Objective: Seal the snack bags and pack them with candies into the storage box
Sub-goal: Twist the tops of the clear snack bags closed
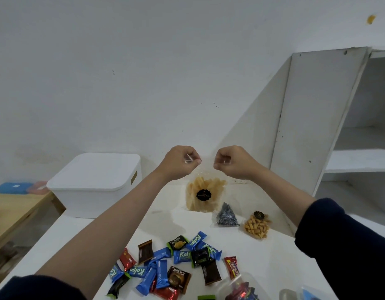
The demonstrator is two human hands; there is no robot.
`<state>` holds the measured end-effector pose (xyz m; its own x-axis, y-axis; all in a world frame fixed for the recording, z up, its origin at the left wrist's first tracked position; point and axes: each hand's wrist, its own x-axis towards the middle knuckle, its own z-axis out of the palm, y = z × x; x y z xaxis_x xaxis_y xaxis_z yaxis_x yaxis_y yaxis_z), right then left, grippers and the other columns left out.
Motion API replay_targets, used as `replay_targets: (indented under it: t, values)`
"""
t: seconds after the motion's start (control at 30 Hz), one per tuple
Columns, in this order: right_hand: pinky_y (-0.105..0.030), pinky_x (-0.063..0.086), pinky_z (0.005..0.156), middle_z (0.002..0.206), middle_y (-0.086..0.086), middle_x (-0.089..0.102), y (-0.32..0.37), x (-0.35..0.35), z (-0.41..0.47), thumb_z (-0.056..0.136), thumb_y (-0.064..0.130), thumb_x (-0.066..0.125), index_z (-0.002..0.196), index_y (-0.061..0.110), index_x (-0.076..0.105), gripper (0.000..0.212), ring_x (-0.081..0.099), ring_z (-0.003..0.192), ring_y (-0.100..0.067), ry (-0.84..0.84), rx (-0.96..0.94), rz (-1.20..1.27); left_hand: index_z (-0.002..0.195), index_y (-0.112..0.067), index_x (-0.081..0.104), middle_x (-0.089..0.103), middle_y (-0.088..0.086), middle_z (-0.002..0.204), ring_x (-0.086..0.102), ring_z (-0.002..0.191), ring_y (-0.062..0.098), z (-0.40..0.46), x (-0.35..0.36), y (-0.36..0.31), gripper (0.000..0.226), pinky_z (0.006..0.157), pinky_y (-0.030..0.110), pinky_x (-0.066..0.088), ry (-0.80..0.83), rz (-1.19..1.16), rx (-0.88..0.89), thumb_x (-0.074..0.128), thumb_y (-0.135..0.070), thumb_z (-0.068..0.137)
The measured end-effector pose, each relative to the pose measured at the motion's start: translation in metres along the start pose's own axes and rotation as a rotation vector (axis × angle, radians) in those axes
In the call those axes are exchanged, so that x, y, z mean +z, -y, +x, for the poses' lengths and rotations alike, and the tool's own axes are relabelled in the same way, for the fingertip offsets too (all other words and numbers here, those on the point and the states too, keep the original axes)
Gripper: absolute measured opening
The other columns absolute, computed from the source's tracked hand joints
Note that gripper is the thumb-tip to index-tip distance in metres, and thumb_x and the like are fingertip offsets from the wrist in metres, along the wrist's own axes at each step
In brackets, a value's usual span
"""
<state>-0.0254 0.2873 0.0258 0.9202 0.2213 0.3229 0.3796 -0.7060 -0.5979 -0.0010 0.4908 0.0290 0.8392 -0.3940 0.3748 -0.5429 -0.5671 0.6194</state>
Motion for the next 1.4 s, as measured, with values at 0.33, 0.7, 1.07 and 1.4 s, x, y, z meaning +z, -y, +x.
replay_targets:
  t: [0.33,0.7,1.07,1.4]
  values:
    - [-0.004,0.036,0.050,0.043,0.018,0.054,0.002,0.005,-0.003,0.072,0.003,0.075,0.060,0.012,0.066,0.018,0.050,0.045,0.007,0.032,0.032,0.041,0.075,-0.027,0.068,0.072,-0.012,0.087,0.065,0.088,0.004,0.002,0.007,-0.015,0.006,0.098,0.038,0.025,0.108,0.220,0.068,0.066,-0.028,0.081]
    - [-0.013,0.042,0.058,0.063,0.001,0.063,0.013,0.007,-0.007,0.071,-0.013,0.051,0.068,0.010,0.065,0.027,0.053,0.056,-0.003,0.081,-0.070,0.070,0.074,-0.022,0.066,0.068,-0.010,0.080,0.062,0.083,0.006,-0.003,0.007,-0.015,0.006,0.097,0.040,0.026,0.059,0.247,0.124,0.065,-0.024,0.080]
    - [-0.017,0.047,0.061,0.063,0.010,0.064,0.010,0.011,-0.005,0.078,0.005,0.067,0.069,0.017,0.068,0.015,0.056,0.058,0.000,0.037,-0.093,0.054,0.069,-0.027,0.061,0.064,-0.014,0.077,0.061,0.083,0.004,-0.006,0.005,-0.010,0.011,0.095,0.037,0.025,0.047,0.190,0.057,0.064,-0.025,0.079]
    - [-0.019,0.046,0.064,0.069,0.001,0.065,0.002,0.016,-0.009,0.082,0.011,0.069,0.072,0.012,0.066,0.010,0.058,0.067,-0.010,-0.071,0.001,0.152,0.075,-0.026,0.065,0.068,-0.012,0.083,0.062,0.086,0.004,-0.007,0.009,-0.012,0.008,0.095,0.036,0.025,0.077,0.189,0.051,0.065,-0.029,0.082]
